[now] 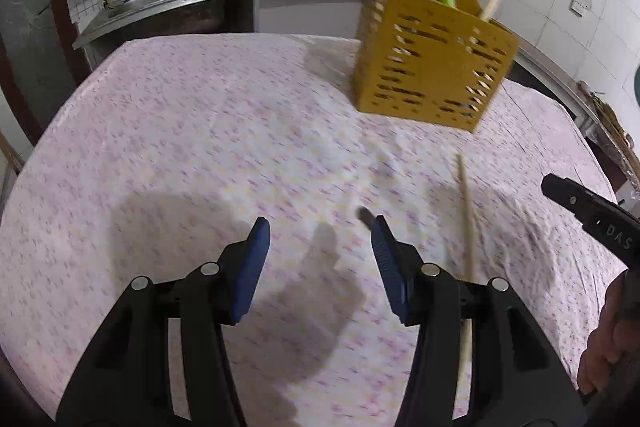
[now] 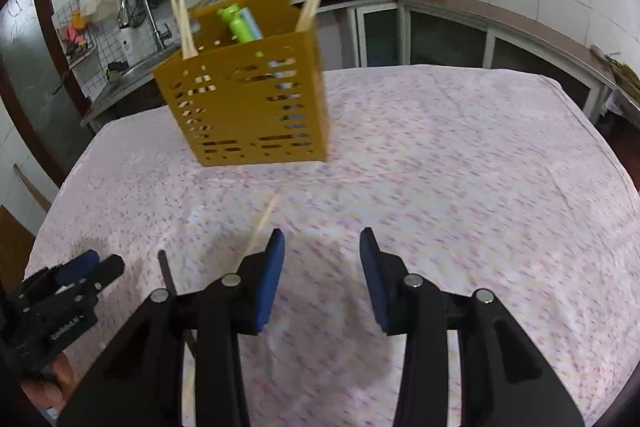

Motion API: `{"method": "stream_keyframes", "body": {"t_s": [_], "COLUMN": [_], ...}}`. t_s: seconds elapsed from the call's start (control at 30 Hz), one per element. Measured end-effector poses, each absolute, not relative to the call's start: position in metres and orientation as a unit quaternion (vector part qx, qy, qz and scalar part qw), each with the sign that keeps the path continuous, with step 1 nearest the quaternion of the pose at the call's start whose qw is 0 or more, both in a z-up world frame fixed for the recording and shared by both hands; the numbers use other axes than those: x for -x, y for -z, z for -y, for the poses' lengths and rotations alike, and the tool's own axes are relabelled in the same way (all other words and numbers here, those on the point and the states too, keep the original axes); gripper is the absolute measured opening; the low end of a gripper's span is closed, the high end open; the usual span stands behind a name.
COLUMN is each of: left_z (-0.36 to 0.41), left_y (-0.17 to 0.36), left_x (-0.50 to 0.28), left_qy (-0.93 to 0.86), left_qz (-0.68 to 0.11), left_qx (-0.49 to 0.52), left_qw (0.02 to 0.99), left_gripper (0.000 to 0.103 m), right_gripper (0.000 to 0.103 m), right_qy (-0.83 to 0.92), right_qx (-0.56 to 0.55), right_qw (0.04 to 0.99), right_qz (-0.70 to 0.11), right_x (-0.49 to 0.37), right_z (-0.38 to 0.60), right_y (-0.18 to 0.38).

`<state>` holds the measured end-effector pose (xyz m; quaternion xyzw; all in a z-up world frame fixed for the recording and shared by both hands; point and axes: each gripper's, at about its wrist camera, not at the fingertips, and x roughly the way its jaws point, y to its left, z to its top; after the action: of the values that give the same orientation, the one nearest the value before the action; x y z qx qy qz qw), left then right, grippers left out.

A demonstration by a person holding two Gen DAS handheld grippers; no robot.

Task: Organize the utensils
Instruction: 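Close the left tool on the dark-handled metal spoon while the right tool grasps the chopstick, then lift the metal spoon and chopstick up toward the yellow holder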

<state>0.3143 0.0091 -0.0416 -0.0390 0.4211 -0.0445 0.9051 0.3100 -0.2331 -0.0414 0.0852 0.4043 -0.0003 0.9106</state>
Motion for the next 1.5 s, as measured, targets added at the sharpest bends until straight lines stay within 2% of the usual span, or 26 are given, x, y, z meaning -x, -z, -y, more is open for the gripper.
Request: {"method": "stream_keyframes", "body": {"t_s": [0.2,0.47,0.57,0.63,0.8,1.17,1.27,1.5], "left_z": [-0.037,-0.032,-0.021,-0.012,0.014,0.054,0.064,0.071], "left_y": [0.038,0.042,0.044,0.046,0.054,0.071,0.073,0.073], "left_x": [-0.33,-0.335,-0.336,-0.338,-0.343,-0.347,-0.348,-0.351], "left_qy": [0.037,0.051,0.059,0.065,0.081,0.066,0.049,0.06], "left_qz": [-0.418,-0.422,-0.427,-0.434,-0.454,-0.48,-0.472,-0.454], "left_qx": [0.036,0.038,0.03,0.028,0.022,0.001,-0.014,-0.017], "left_qw": [0.907,0.904,0.902,0.898,0.887,0.875,0.88,0.889], "left_gripper": [0.051,0.051,0.051,0.051,0.051,0.05,0.042,0.007], "right_gripper": [0.039,0.038,0.028,0.017,0.006,0.006,0.006,0.006], "right_qy": [-0.002,-0.006,-0.001,0.002,0.0,0.011,0.012,0.007], "right_qx": [-0.062,-0.052,-0.044,-0.038,-0.037,-0.06,-0.071,-0.085], "right_qw": [0.903,0.886,0.879,0.879,0.88,0.881,0.882,0.882], "right_qz": [-0.425,-0.461,-0.476,-0.475,-0.474,-0.468,-0.466,-0.463], "right_x": [-0.335,-0.366,-0.372,-0.372,-0.37,-0.367,-0.365,-0.365], "right_z": [0.199,0.172,0.171,0.173,0.19,0.233,0.243,0.258], "right_y": [0.05,0.074,0.084,0.087,0.085,0.086,0.086,0.086]}}
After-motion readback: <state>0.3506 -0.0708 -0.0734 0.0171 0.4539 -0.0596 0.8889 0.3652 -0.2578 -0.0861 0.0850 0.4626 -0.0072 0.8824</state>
